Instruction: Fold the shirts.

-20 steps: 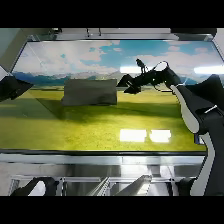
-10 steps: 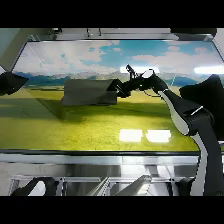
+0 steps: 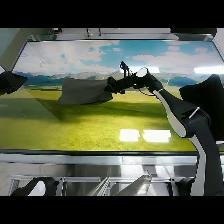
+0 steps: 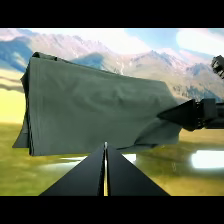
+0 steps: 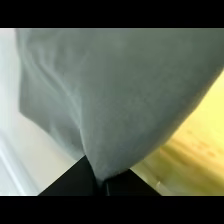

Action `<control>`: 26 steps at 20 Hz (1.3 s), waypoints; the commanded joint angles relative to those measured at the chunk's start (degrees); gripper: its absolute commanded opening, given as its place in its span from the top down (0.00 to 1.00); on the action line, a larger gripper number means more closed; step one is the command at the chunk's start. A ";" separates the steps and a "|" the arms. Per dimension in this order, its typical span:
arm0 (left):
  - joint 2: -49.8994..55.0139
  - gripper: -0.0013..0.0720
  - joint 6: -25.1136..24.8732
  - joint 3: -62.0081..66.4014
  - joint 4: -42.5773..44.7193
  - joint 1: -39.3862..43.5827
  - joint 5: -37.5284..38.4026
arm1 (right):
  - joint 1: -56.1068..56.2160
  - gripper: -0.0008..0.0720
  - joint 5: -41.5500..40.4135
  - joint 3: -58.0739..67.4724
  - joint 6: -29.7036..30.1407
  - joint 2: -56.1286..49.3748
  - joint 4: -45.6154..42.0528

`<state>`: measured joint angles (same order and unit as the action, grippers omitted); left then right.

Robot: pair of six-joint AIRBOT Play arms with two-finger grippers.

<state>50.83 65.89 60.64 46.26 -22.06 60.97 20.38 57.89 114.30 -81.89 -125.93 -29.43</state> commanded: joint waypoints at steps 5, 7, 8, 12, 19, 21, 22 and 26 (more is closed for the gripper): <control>-0.02 0.94 0.20 -0.02 -1.66 0.02 1.92 | -9.70 0.97 7.21 1.90 -10.12 15.19 -14.99; -0.02 0.94 0.20 -0.02 -4.61 0.02 4.37 | -14.34 0.97 13.66 1.90 -11.37 21.44 -20.98; -0.02 0.94 0.20 -0.02 -6.12 0.02 5.90 | -17.07 0.97 16.41 1.90 -11.37 24.50 -22.21; 0.00 0.94 0.15 -0.04 -8.31 0.02 11.76 | -29.94 0.97 20.94 1.88 -11.23 34.93 -23.04; 5.99 0.94 0.07 -0.02 -11.96 0.02 15.23 | -42.86 0.97 10.67 1.70 -4.33 33.05 -17.81; 8.96 0.94 -0.48 -0.02 -12.02 0.02 14.45 | -45.16 0.97 0.87 1.84 4.48 29.49 -5.86; 10.45 0.94 -1.53 -0.02 -11.98 0.02 13.90 | -46.60 0.97 -3.21 2.27 9.09 27.58 3.74; 14.84 0.94 -3.52 -0.02 -11.98 0.02 13.27 | -51.36 0.97 -5.90 4.59 25.38 24.81 25.57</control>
<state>62.65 63.75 60.62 34.57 -22.06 74.54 -27.66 56.40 117.80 -68.69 -99.33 -19.77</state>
